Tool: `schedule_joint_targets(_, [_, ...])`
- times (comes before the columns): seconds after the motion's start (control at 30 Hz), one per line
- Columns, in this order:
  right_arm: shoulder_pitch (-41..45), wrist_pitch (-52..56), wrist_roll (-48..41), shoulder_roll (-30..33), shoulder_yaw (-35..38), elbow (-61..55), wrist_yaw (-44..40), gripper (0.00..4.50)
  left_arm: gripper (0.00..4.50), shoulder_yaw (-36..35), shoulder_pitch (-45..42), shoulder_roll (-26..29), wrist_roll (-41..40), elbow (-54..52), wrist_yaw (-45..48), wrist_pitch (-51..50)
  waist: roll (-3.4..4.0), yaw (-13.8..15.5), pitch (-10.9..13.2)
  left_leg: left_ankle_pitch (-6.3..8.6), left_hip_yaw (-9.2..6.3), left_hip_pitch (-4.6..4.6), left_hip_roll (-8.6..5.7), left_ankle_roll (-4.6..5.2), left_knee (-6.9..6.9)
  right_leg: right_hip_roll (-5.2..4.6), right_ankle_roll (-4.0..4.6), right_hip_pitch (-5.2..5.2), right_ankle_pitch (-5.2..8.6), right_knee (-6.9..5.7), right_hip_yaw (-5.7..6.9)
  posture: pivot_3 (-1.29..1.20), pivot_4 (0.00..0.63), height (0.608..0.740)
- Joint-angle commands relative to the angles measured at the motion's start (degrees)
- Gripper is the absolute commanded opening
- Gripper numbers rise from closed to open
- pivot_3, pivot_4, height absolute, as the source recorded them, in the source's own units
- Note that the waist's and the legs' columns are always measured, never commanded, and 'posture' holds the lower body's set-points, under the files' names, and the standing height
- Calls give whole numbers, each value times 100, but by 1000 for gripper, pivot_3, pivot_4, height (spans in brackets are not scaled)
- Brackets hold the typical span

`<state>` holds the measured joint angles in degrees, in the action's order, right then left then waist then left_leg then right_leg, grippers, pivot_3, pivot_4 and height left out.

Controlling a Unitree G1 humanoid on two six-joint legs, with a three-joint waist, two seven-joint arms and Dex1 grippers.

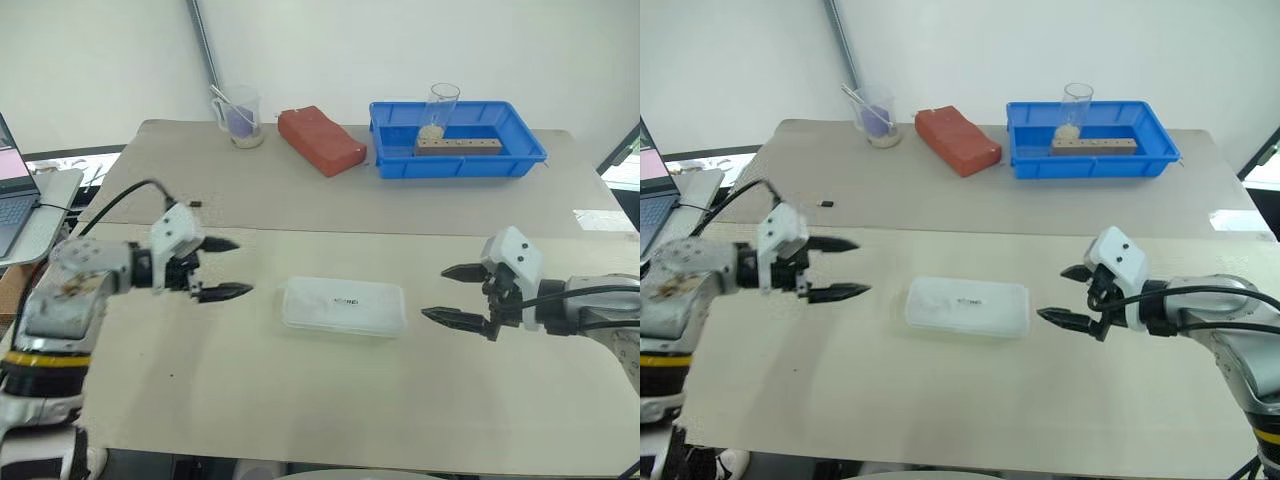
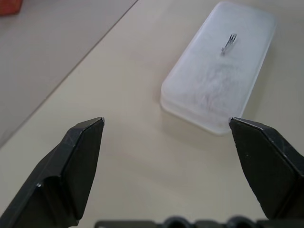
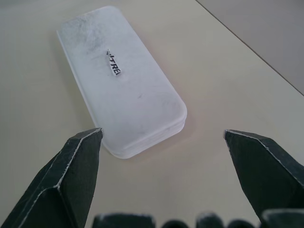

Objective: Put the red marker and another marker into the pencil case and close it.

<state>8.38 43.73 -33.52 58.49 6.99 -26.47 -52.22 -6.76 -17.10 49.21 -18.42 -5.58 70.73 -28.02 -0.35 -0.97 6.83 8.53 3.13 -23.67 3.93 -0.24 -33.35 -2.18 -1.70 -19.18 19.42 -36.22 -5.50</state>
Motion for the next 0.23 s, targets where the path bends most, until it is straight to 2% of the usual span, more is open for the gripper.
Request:
schedule_joint_targets(0.03, [90,-226,86,45,204,113,-107,4500,4441,-616,380,180,-147,-634,-363,39,-12,26,2,0,5,0,1,0,2,-6,1,-1,0,2,1,0,150,740])
schedule_joint_targets(0.23, [145,-272,223,-57,130,211,3,4500,4441,-574,477,139,-102,-797,-734,0,-15,78,2,1,28,-1,-2,-1,6,-35,0,-1,0,9,1,0,150,740])
